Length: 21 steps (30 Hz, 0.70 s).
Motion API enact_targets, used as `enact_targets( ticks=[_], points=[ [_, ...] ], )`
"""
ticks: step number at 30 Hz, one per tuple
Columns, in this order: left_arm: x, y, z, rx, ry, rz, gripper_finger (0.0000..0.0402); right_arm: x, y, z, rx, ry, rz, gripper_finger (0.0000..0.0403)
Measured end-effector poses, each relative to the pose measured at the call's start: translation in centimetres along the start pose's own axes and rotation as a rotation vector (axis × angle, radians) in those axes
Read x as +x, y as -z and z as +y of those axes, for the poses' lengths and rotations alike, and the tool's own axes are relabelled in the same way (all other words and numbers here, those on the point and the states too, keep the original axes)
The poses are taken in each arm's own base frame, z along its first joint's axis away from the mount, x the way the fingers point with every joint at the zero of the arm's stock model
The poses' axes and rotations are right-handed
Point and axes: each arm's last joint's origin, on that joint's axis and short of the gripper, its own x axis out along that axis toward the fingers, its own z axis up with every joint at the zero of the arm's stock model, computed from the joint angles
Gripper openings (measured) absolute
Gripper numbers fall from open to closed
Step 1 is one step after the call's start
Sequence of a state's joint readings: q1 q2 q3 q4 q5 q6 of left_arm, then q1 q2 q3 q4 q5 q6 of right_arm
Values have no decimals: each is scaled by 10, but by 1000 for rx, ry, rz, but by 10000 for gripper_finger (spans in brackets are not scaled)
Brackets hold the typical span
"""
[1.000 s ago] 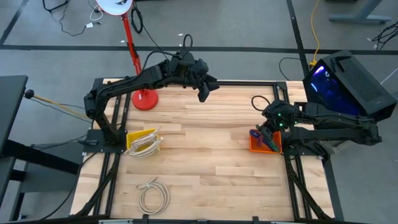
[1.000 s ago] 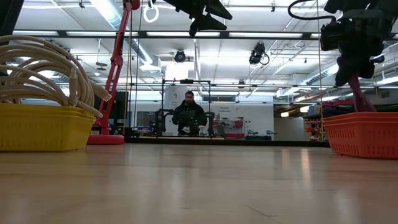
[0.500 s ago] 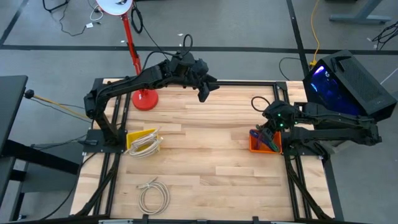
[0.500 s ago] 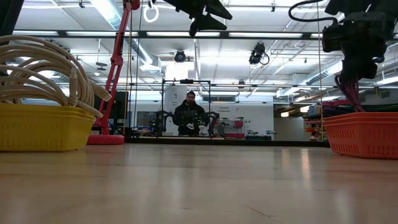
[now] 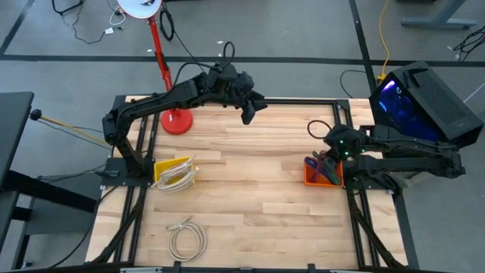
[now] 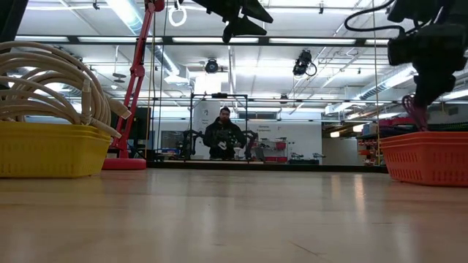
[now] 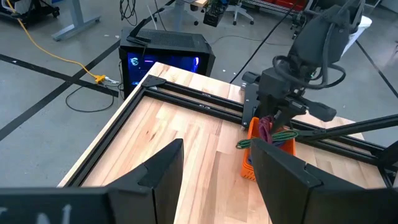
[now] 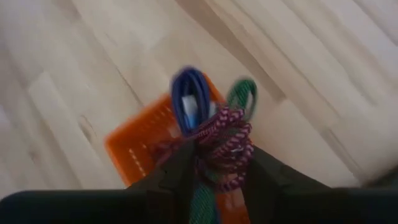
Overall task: Pick & Place USB Port
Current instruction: Put the pink USB cable into the orange bin
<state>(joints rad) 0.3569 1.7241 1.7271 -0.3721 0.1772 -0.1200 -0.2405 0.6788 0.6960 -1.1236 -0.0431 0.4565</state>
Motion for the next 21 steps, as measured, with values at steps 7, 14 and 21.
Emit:
enact_targets(
  ticks=[7,14,21],
  points=[
    [0,0,0,0,0,0,193,-2,1,1,27,-47,7,147],
    [0,0,0,0,0,0,193,-2,3,0,33,-29,19,177],
    [0,0,0,0,0,0,193,-2,8,-5,38,47,45,187]
  ],
)
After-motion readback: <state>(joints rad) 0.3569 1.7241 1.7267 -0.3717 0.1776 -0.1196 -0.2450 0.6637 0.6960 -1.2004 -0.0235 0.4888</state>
